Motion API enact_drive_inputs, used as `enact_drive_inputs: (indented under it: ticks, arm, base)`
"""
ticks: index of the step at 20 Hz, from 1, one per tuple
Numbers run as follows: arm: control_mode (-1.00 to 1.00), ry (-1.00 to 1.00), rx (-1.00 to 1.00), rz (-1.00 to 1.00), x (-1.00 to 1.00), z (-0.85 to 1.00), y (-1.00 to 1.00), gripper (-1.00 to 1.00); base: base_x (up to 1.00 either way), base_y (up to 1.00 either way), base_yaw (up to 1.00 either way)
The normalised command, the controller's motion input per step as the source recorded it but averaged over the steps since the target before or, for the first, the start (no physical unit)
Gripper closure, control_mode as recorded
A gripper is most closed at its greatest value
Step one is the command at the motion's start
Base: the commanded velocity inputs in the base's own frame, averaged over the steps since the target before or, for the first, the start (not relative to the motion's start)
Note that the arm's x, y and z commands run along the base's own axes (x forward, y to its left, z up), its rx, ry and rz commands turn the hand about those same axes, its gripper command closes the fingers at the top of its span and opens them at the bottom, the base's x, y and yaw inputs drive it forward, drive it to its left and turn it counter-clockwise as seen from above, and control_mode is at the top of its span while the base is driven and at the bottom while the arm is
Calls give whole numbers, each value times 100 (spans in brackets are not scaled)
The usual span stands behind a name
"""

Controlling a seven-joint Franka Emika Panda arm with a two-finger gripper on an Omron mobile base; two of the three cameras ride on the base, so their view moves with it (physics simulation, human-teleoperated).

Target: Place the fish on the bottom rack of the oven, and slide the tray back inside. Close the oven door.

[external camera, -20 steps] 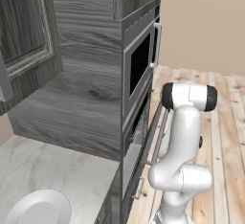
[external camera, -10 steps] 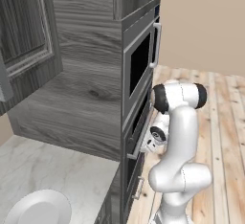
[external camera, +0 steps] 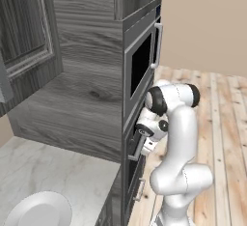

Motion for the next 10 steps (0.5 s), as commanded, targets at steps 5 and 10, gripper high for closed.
enact_drive_inputs:
  ticks: [5, 10]
  arm:
    - [-100, -35, -3, 1, -42, 45, 31, -100]
    - [-100, -96, 0, 1, -100, 46, -12, -100]
  base:
    - [0, 0, 0]
    - [0, 0, 0]
